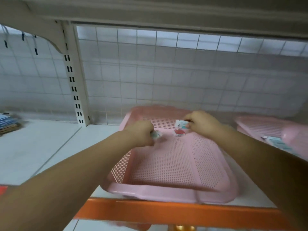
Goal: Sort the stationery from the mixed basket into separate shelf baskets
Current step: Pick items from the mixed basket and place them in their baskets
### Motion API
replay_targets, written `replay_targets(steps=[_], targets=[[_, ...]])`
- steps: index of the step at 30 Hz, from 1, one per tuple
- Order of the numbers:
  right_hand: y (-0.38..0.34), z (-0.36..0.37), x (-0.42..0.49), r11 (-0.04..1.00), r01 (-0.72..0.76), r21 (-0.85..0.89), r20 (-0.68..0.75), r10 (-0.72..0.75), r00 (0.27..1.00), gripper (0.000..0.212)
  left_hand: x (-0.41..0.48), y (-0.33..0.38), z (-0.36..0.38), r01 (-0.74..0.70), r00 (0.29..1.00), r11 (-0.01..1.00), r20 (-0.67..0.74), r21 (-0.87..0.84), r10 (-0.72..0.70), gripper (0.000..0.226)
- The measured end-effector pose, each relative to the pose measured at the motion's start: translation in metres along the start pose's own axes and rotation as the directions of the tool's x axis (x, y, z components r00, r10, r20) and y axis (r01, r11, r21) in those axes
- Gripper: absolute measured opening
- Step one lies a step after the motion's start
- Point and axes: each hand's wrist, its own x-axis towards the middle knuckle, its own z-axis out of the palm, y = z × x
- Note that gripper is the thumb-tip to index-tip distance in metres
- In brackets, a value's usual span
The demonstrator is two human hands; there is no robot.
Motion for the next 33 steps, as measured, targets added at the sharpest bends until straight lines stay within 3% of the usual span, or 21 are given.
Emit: replay_targets(steps=[3,7,12,18,23,29,33], targets=[[0.024,-0.018,-0.013,1.0,-0.006,0.027,-0.067,0.008,0.998,0.028,0.011,0.012,-0.018,-0.033,0.995,0.999,-0.096,0.013,0.035,0.029],[0.066,-0.045,-0.039,0.999,-0.027,0.033,-0.098,0.03,0.995,0.031,0.032,0.05,-0.03,-0.118,0.977,0.993,-0.18,-0.03,0.11,0.02],[0.142,-0.062,-0.079,0.992,-0.127,0.018,-0.12,0.129,0.984,0.029,0.06,0.12,-0.024,-0.242,0.95,0.97,-0.199,0.025,0.242,0.027],[0.236,-0.056,-0.122,0.958,-0.273,-0.093,0.015,0.275,0.961,0.026,0.088,0.2,-0.005,-0.325,0.928,0.945,-0.182,0.03,0.325,0.036],[0.29,-0.05,-0.145,0.951,-0.297,-0.084,0.09,0.305,0.948,0.028,0.1,0.252,0.004,-0.344,0.92,0.939,-0.197,0.005,0.338,0.039],[0.314,-0.042,-0.145,0.971,-0.239,0.005,0.141,0.236,0.962,0.027,0.103,0.291,0.018,-0.301,0.933,0.954,-0.203,0.008,0.297,0.012],[0.318,-0.024,-0.128,0.967,-0.229,0.109,0.26,0.194,0.946,0.027,0.102,0.3,0.024,-0.235,0.95,0.971,-0.205,0.03,0.236,0.017]])
